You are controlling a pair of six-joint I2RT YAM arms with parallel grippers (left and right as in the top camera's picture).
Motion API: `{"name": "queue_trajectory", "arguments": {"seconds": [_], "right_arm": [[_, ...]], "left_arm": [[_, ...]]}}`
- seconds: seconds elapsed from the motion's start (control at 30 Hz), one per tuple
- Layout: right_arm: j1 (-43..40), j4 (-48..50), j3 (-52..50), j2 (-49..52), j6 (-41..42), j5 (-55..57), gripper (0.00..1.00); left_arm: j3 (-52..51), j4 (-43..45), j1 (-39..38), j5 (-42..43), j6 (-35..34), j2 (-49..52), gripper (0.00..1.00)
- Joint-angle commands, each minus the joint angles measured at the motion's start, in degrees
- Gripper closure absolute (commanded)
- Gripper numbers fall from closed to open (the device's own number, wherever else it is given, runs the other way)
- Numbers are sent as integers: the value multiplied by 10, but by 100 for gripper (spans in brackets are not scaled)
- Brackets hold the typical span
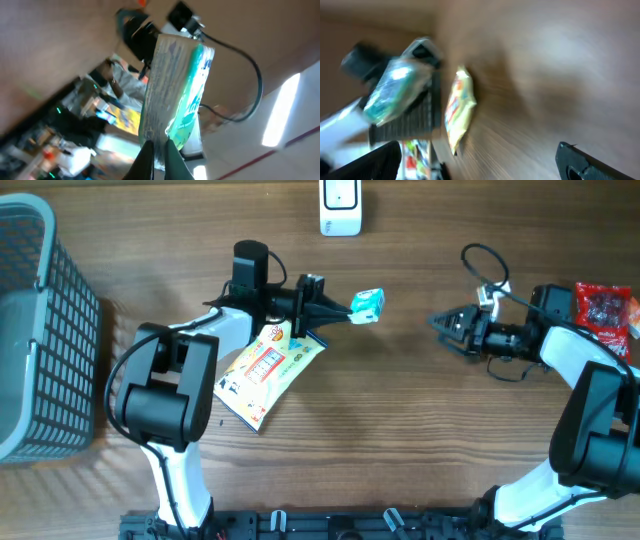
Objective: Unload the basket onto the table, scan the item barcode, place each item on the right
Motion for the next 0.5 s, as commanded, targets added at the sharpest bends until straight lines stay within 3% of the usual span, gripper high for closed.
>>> {"name": "queue_trajectory", "arguments": {"seconds": [0.0,0.1,0.2,0.3,0.4,0.47], "right_arm": [[11,-18,-4,6,120,70,0],[28,-26,-4,7,143,71,1],[38,-27,-4,6,144,71,1],[37,-55,2,-1,122,158,1],[36,-136,39,-26,105,309,1],[36,-173,61,-57,76,339,1]], "left_arm": [[-3,5,-18,-29,153,-14,96],[-3,5,-32,-62,238,-14,96],[-3,5,-47,-91,277,-14,96],[-3,-9,-63,-127,303,-14,96],[-3,-95,-71,-198,360,-28,97],[-3,-202,-76,-306,417,-53,97]]}}
